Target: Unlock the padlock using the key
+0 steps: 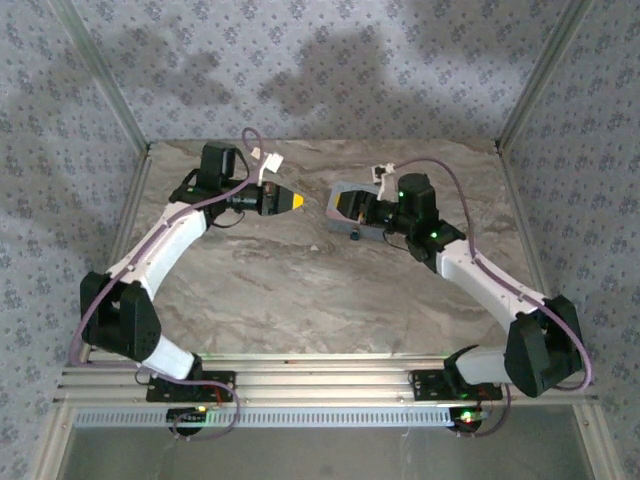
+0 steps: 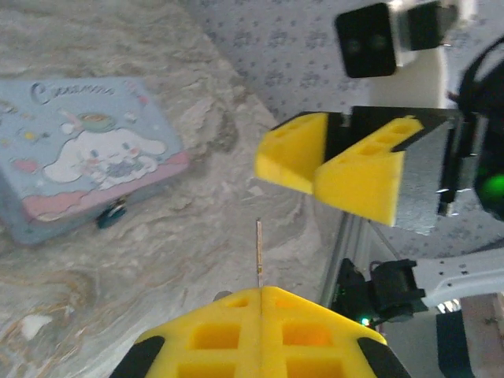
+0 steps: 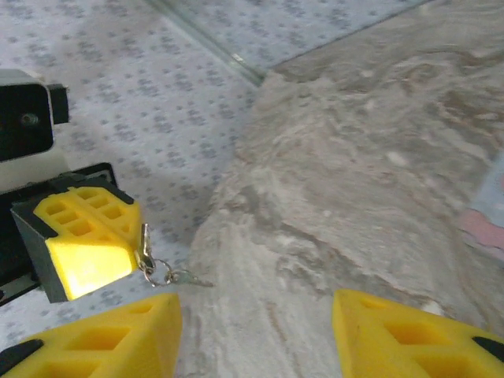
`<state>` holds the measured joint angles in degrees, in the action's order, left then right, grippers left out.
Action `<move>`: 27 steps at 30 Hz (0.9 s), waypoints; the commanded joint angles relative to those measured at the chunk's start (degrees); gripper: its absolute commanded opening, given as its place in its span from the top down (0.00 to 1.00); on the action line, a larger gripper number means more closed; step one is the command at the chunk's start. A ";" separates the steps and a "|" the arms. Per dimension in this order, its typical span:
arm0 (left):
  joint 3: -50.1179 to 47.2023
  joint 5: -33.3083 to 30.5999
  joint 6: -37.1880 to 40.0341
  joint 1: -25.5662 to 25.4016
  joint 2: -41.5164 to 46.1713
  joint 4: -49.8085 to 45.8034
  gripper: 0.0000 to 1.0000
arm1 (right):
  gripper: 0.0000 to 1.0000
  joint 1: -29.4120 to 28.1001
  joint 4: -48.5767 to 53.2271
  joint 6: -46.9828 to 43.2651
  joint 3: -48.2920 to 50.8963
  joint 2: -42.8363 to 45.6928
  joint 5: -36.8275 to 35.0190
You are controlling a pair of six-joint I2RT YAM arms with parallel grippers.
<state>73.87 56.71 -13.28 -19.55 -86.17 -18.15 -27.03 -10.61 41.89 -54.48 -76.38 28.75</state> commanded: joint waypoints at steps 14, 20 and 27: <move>1.01 8.57 -0.89 -2.68 2.33 4.09 1.00 | 0.44 -2.59 -5.36 2.24 -6.38 -2.44 11.67; 1.29 9.62 -0.96 -3.04 2.15 4.01 1.00 | 0.52 -3.03 -4.65 2.06 -8.04 -3.97 13.30; 1.30 8.89 -0.12 -3.04 1.54 2.82 1.00 | 0.97 -3.14 -3.53 2.15 -8.83 -4.72 12.71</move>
<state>73.65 63.92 -14.20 -22.28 -84.75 -15.79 -29.93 -14.96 44.29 -61.28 -80.97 41.01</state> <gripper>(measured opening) 0.049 0.093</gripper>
